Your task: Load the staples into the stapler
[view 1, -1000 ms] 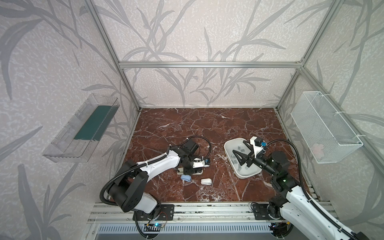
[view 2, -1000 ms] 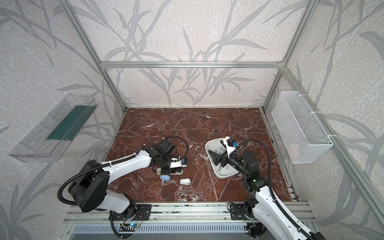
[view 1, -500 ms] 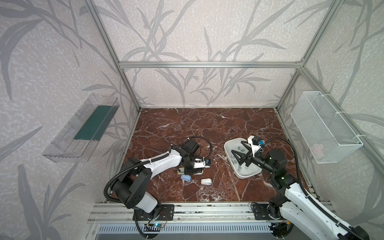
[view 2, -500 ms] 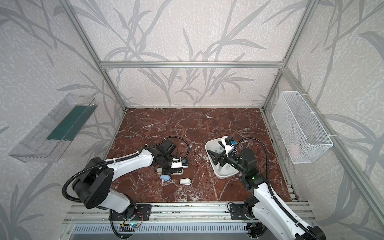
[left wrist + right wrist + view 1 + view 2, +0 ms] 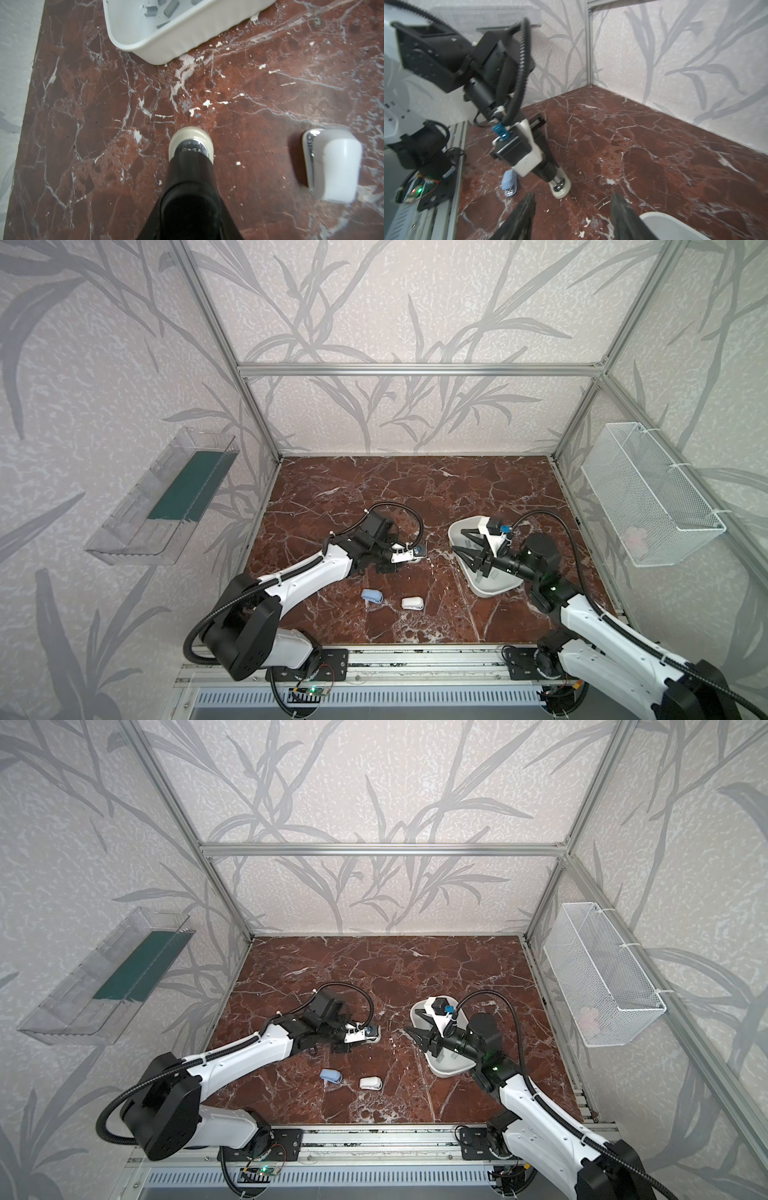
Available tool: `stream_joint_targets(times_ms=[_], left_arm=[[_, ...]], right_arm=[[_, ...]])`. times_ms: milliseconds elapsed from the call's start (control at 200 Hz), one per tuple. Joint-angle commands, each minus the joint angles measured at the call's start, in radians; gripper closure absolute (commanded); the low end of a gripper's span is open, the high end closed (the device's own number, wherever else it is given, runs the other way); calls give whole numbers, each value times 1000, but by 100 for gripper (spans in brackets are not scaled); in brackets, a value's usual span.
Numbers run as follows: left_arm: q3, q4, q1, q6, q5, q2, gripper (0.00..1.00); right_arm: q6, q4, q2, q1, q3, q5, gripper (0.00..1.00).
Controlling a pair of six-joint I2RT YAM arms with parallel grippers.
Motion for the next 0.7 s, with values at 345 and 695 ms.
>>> stream_joint_targets(times_ms=[345,695], left_arm=[[-60,188,17,-67,209,-26,100],[-154,223,20,-133,280,-215,100]], right_arm=[[-254,-80,198,176,120,-39,67],[-254,-30,167,193,60,-20,67]])
